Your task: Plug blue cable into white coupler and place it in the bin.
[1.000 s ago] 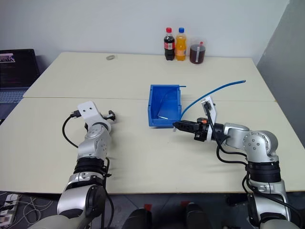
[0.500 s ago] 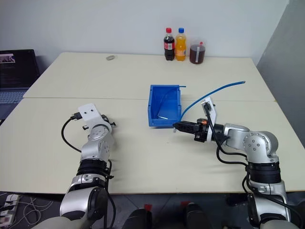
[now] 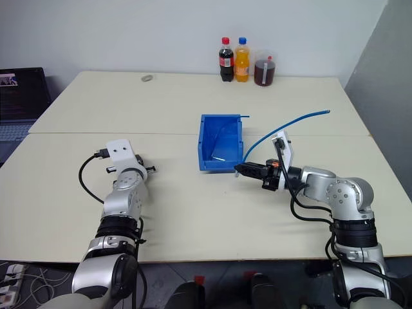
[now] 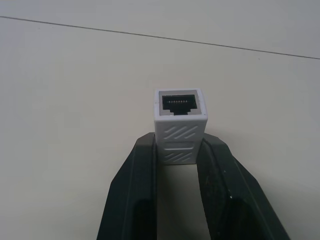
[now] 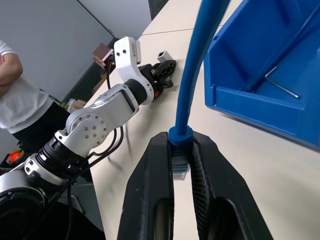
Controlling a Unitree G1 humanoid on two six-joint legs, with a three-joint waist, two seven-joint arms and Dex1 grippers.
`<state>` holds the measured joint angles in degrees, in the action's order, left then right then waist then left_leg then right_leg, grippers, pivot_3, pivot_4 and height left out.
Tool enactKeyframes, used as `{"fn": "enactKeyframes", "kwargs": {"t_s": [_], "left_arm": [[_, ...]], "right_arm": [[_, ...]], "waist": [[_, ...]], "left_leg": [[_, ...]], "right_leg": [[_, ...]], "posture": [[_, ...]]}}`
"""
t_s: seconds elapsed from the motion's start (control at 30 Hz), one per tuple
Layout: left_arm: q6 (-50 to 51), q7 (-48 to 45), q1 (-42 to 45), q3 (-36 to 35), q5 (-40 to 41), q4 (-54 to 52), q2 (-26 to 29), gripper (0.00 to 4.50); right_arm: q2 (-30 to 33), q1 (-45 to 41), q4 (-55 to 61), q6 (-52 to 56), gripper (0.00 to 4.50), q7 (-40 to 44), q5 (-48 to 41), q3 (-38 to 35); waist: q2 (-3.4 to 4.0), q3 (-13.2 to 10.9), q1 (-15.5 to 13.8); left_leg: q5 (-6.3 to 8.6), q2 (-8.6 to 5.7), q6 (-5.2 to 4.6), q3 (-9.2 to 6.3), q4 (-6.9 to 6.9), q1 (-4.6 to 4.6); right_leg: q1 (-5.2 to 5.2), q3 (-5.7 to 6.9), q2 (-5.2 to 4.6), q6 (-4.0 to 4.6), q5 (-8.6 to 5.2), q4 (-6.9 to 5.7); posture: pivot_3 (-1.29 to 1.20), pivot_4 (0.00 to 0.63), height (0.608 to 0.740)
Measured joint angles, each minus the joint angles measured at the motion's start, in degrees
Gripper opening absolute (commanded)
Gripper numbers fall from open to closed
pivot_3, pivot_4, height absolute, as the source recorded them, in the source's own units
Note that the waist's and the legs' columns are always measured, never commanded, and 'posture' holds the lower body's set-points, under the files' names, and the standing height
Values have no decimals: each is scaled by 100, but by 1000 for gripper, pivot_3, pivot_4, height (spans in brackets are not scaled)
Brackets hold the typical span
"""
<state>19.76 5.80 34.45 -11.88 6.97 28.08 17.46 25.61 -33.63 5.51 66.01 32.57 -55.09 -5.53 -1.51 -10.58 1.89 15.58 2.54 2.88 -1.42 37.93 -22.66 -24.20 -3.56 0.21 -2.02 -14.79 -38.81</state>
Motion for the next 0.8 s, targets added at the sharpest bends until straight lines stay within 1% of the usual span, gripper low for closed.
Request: {"fn": "enactKeyframes", "kwargs": {"t_s": [0.07,0.1,0.13,0.17,0.2,0.23,0.3,0.4,0.43,0.5,0.63,0.7,0.8], "left_arm": [[542,-1158,-348,451,149,-704,512,778],[655,-1401,-419,552,181,-855,642,778],[955,-2181,-603,844,306,-1303,1032,778],[1041,-2487,-707,961,367,-1494,1231,778],[1132,-3273,-920,1150,538,-1948,1615,778],[1082,-3983,-1171,1275,750,-2389,1975,778],[743,-5096,-1535,1418,1076,-2964,2252,778],[95,-6047,-1694,1892,1079,-3013,2246,778],[-291,-6349,-1636,2108,999,-2792,2072,778],[-856,-6719,-1342,2408,844,-2225,1688,778],[-1834,-7103,-744,2680,524,-1116,1225,778],[-2247,-7238,-571,2739,396,-633,1085,778],[-2724,-7501,-426,2747,308,-199,931,778]], "right_arm": [[96,-43,97,-57,200,39,69,15],[99,-83,100,-57,200,47,101,23],[112,-221,105,-70,200,99,134,45],[110,-286,107,-71,200,118,151,73],[140,-439,118,-107,200,166,203,98],[175,-559,152,-163,200,237,229,140],[336,-716,291,-526,200,458,586,424],[527,-733,545,-1315,200,891,1363,1166],[516,-700,601,-1601,200,1050,1615,1458],[377,-589,603,-1929,200,1247,1856,1748],[365,-473,489,-2688,200,1567,2518,2221],[426,-332,422,-3029,200,1724,2821,2363],[317,-84,291,-3250,200,1771,3079,2500]], "waist": [[0,0,7],[0,-1,7],[0,-2,10],[0,-2,15],[2,-3,24],[5,-5,49],[8,-6,45],[8,-7,3],[8,-7,-17],[6,-6,-39],[6,-6,-23],[6,-6,-18],[6,-6,-3]], "left_leg": [[-1,1,1,-1,-1,-4],[-1,1,2,-2,0,-5],[-1,2,2,-2,2,-7],[-1,3,1,-2,0,-9],[-1,3,1,0,-2,-6],[0,7,1,3,-7,-10],[0,6,0,3,-8,-8],[0,7,-1,-1,-5,-10],[0,6,-1,-1,-1,-11],[0,5,-1,-3,6,-16],[0,4,-1,2,11,-16],[1,5,-3,0,9,-16],[1,6,-3,0,6,-16]], "right_leg": [[-5,1,0,1,0,-2],[-6,2,0,0,0,-2],[-9,3,1,1,0,-3],[-12,3,2,1,-1,-2],[-12,0,2,2,-1,-3],[-18,-1,3,5,-3,3],[-16,2,1,11,-7,2],[-16,9,2,12,-9,3],[-15,9,2,7,-12,2],[-13,12,2,3,-11,4],[-14,5,3,5,-4,6],[-14,6,5,6,-4,7],[-16,5,6,9,-5,5]], "posture": [[0,150,740],[0,150,740],[0,150,740],[0,150,740],[0,150,740],[0,150,740],[0,150,740],[0,150,740],[0,150,740],[0,150,740],[0,150,740],[0,150,740],[0,150,740]]}}
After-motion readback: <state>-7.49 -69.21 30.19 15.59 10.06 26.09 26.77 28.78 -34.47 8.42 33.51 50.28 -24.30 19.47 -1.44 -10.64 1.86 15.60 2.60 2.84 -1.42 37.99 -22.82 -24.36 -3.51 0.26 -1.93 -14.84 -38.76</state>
